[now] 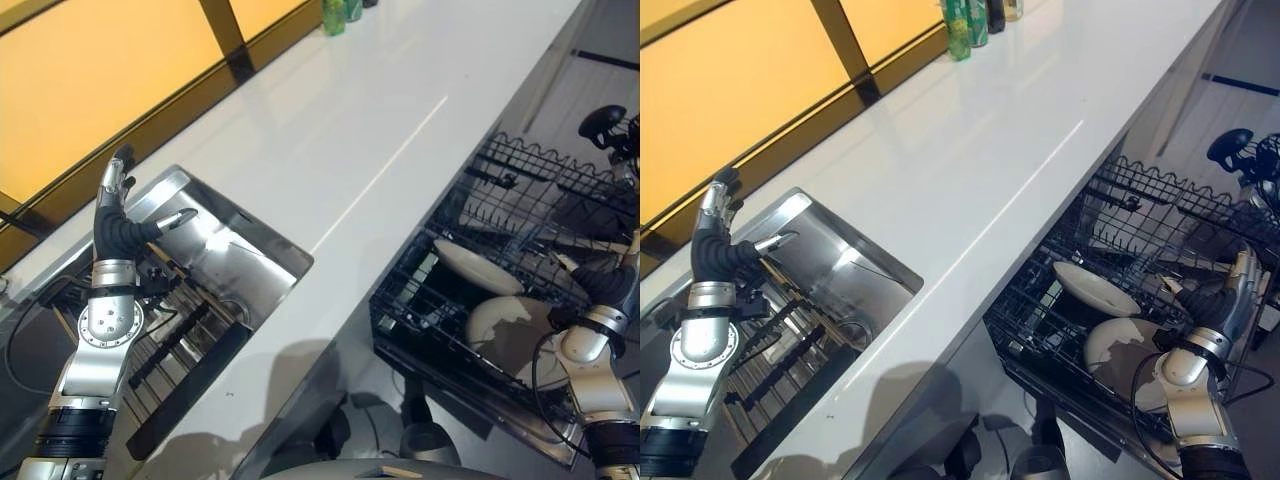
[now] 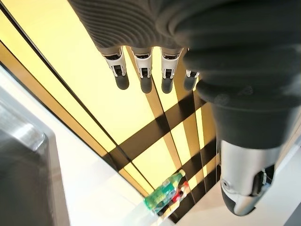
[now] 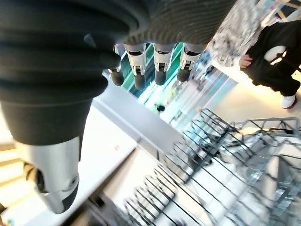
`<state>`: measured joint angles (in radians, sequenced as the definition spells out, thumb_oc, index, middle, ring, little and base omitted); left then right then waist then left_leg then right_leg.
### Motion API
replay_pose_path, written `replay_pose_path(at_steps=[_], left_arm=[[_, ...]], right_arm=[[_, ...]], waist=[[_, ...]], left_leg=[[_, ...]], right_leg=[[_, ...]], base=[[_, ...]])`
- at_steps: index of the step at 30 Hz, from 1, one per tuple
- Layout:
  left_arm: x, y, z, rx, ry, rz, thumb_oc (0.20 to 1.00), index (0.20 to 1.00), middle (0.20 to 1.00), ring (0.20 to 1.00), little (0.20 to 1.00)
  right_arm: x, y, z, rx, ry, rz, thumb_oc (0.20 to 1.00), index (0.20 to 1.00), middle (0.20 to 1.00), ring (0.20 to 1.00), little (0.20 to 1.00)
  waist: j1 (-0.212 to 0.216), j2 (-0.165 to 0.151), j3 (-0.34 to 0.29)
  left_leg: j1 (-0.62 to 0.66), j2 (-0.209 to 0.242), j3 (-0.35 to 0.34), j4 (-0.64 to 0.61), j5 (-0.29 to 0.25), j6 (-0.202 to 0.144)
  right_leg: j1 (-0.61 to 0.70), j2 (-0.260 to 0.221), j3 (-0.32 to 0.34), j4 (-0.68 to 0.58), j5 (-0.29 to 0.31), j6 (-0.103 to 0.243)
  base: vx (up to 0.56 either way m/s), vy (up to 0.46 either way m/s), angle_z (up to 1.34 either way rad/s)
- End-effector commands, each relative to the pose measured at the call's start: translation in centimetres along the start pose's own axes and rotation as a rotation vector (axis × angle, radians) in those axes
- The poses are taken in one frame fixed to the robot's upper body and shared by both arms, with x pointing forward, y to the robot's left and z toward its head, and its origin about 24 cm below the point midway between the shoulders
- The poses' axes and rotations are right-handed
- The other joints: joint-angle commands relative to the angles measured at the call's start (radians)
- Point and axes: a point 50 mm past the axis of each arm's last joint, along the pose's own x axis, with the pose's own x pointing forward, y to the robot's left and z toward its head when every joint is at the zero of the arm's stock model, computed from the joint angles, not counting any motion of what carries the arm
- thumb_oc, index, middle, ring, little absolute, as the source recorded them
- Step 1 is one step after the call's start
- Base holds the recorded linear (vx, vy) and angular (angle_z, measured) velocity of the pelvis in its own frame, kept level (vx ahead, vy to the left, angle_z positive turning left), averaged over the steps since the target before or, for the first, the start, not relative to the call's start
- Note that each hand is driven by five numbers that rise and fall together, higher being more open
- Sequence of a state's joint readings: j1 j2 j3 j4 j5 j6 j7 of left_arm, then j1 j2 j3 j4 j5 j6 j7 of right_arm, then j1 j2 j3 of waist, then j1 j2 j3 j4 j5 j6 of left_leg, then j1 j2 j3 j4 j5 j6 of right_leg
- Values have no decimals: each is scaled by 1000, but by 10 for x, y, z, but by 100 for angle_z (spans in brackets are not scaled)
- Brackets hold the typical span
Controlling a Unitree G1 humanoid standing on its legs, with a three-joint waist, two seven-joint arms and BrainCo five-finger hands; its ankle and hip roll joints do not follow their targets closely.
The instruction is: Pick up plates and place into dishwasher.
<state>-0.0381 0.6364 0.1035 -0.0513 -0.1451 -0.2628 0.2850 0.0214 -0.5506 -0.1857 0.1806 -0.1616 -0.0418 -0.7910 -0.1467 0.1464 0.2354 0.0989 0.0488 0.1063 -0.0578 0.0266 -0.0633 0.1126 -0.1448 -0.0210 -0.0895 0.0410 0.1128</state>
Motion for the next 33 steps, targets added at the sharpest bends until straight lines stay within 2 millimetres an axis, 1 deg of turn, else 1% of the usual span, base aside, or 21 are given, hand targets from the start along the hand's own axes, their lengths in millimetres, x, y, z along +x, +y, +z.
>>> replay_pose_path(at_steps=[1,4,7,10,11,12,13,15,17,19,20,22,25,26,27,28,29,30,31,32,33], left_arm=[[8,26,10,-6,-66,72,1000,1000,1000,1000,1000],[4,24,6,-20,-47,75,1000,1000,1000,1000,1000],[-2,25,2,-32,-30,82,1000,1000,1000,1000,1000],[-9,28,1,-19,-19,79,1000,1000,1000,1000,1000],[-10,29,0,-14,-11,82,1000,1000,1000,1000,1000],[-11,29,0,-14,-11,83,1000,1000,1000,1000,1000],[-11,32,-1,-16,-6,89,1000,1000,1000,1000,1000],[-8,35,0,-18,-8,82,1000,1000,1000,1000,1000],[-3,34,2,-23,-14,78,1000,1000,1000,1000,1000],[-1,31,2,-43,-10,79,1000,1000,1000,1000,1000],[-2,27,0,-54,2,76,1000,1000,1000,1000,1000],[-2,20,-2,-75,13,69,1000,1000,1000,1000,1000],[0,13,-3,-78,17,68,1000,1000,1000,1000,1000],[0,13,-3,-75,16,69,1000,1000,1000,1000,1000],[-1,13,-3,-75,14,71,1000,1000,1000,1000,1000],[-1,11,-2,-78,14,72,1000,1000,1000,1000,1000],[0,10,-1,-81,13,72,1000,1000,1000,1000,1000],[1,9,0,-80,13,68,1000,1000,1000,1000,1000],[2,7,1,-74,8,65,1000,1000,1000,1000,1000],[3,6,2,-69,0,60,1000,1000,1000,1000,1000],[5,5,3,-62,-12,59,1000,1000,1000,1000,1000]], right_arm=[[14,-10,15,106,-39,-103,1000,1000,1000,1000,1000],[10,-9,9,142,15,-95,1000,1000,1000,1000,1000],[2,-4,4,147,48,-69,1000,1000,1000,1000,1000],[-3,-1,0,154,70,-58,1000,1000,1000,1000,1000],[-4,0,0,157,71,-54,1000,1000,1000,1000,1000],[-4,0,0,157,71,-54,1000,1000,1000,1000,1000],[-7,1,-2,176,82,-71,1000,1000,1000,1000,1000],[-11,3,-3,178,86,-84,1000,1000,1000,1000,1000],[-10,4,-2,179,85,-89,1000,1000,1000,1000,1000],[-9,5,-2,179,85,-85,1000,1000,1000,1000,1000],[-11,6,-3,182,94,-68,1000,1000,1000,1000,1000],[-14,10,-5,169,102,-16,1000,1000,1000,1000,1000],[-17,20,-6,157,105,76,1000,1000,1000,1000,1000],[-16,23,-8,159,118,111,1000,1000,1000,1000,1000],[-15,24,-11,159,126,121,1000,1000,1000,1000,1000],[-15,23,-14,176,147,127,1000,1000,1000,1000,1000],[-17,24,-16,200,174,136,1000,1000,1000,1000,1000],[-22,25,-18,220,196,146,1000,1000,1000,1000,1000],[-25,27,-20,243,217,154,1000,1000,1000,1000,1000],[-28,29,-22,259,236,160,1000,1000,1000,1000,1000],[-31,32,-23,279,246,168,1000,1000,1000,1000,1000]], waist=[[17,-37,-85],[9,-29,-83],[0,-27,-73],[7,-33,-61],[10,-32,-57],[11,-32,-57],[2,-23,-49],[-8,-21,-41],[-20,-22,-29],[-26,-23,-19],[-31,-23,-11],[-35,-25,-3],[-18,-29,14],[-9,-23,23],[-5,-11,28],[0,8,34],[8,26,31],[19,40,29],[34,48,23],[49,49,17],[68,46,11]], left_leg=[[-22,63,-5,159,-154,-31],[-29,64,-5,200,-169,-34],[-39,56,-8,275,-203,-34],[-62,38,-65,371,-260,-31],[-65,31,-86,381,-271,-26],[-65,31,-84,383,-273,-26],[-54,21,-86,368,-277,-8],[-40,7,-73,351,-279,2],[-35,-14,-65,354,-291,11],[-35,-39,-62,355,-302,19],[-31,-60,-58,354,-311,23],[-32,-88,-48,354,-316,29],[-37,-103,13,373,-320,35],[-42,-99,43,377,-314,42],[-51,-93,56,376,-305,49],[-65,-85,61,380,-296,60],[-92,-79,62,377,-270,72],[-115,-73,62,385,-260,84],[-146,-70,62,387,-239,94],[-179,-74,58,399,-234,102],[-215,-78,54,407,-223,105]], right_leg=[[-101,-57,38,116,-61,46],[-107,-60,47,129,-64,41],[-112,-70,70,134,-55,36],[-116,-77,118,140,-44,33],[-119,-77,135,146,-42,36],[-119,-77,136,147,-43,36],[-137,-85,156,162,-35,52],[-166,-106,172,175,-16,80],[-200,-138,183,184,17,106],[-231,-172,186,193,52,119],[-253,-198,179,198,82,125],[-277,-231,159,203,118,128],[-311,-290,54,228,167,127],[-324,-300,21,273,164,120],[-335,-293,22,326,139,110],[-338,-265,37,406,83,94],[-339,-235,37,484,17,71],[-332,-215,21,569,-55,47],[-326,-198,0,619,-91,22],[-325,-189,-16,670,-128,7],[-319,-182,-34,684,-150,-5]], base=[[49,24,5],[16,79,1],[5,110,-4],[15,121,-21],[5,94,-34],[-34,199,-38],[-63,241,-34],[-74,279,-39],[-76,261,-41],[-78,271,-28],[-94,294,-27],[-124,276,-34],[-141,191,-49],[-199,221,-70],[-237,285,-76],[-269,315,-68],[-285,297,-41],[-311,211,-18],[-305,104,4],[-336,13,-3],[-278,-37,-15]])
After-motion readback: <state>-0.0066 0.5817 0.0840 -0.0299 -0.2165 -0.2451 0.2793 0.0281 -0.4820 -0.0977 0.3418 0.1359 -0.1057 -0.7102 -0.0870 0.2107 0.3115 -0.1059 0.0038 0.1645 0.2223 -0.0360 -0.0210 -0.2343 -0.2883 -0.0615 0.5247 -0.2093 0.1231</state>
